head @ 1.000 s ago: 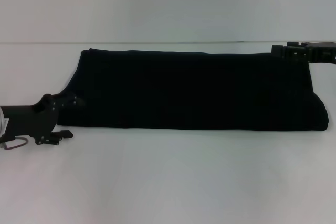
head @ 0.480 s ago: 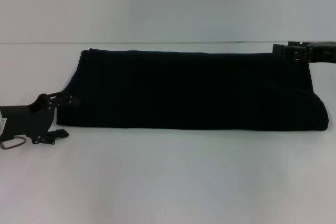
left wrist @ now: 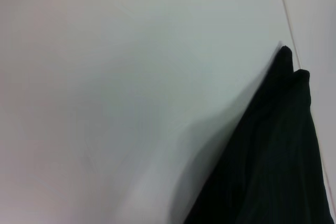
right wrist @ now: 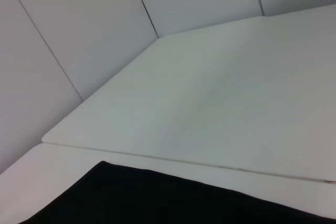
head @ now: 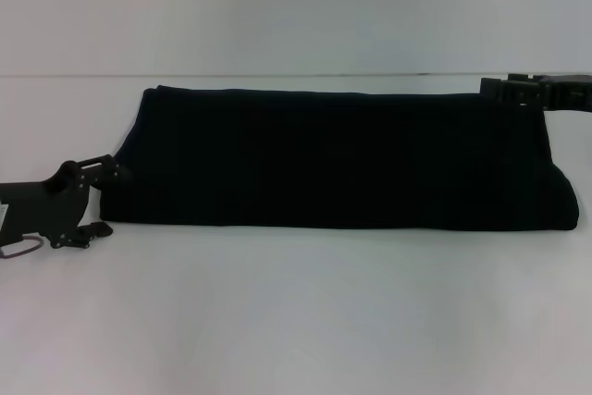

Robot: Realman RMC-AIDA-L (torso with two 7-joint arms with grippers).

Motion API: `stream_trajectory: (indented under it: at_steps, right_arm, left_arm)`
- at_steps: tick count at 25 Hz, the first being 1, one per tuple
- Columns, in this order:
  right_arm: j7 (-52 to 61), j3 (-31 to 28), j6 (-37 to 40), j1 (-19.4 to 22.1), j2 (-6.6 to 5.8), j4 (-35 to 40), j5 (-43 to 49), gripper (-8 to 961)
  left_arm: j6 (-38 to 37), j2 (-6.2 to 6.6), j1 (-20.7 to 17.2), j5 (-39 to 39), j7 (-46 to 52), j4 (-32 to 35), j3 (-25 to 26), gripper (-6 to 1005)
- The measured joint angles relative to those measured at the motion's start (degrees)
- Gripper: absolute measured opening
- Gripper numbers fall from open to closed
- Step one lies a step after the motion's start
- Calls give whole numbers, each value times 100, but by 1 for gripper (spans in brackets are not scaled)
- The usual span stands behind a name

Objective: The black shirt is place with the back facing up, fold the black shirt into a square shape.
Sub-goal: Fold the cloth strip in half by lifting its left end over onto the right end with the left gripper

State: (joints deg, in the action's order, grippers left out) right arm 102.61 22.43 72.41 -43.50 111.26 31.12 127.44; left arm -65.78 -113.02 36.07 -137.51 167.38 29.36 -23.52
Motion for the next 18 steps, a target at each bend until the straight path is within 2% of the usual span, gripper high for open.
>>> stream_trajectory:
  at_steps: [18]
  right_arm:
    - [14,-2,-8,28,-10,0,1,662]
  left_arm:
    - [315,-40,160,135,-242,-132,0,937]
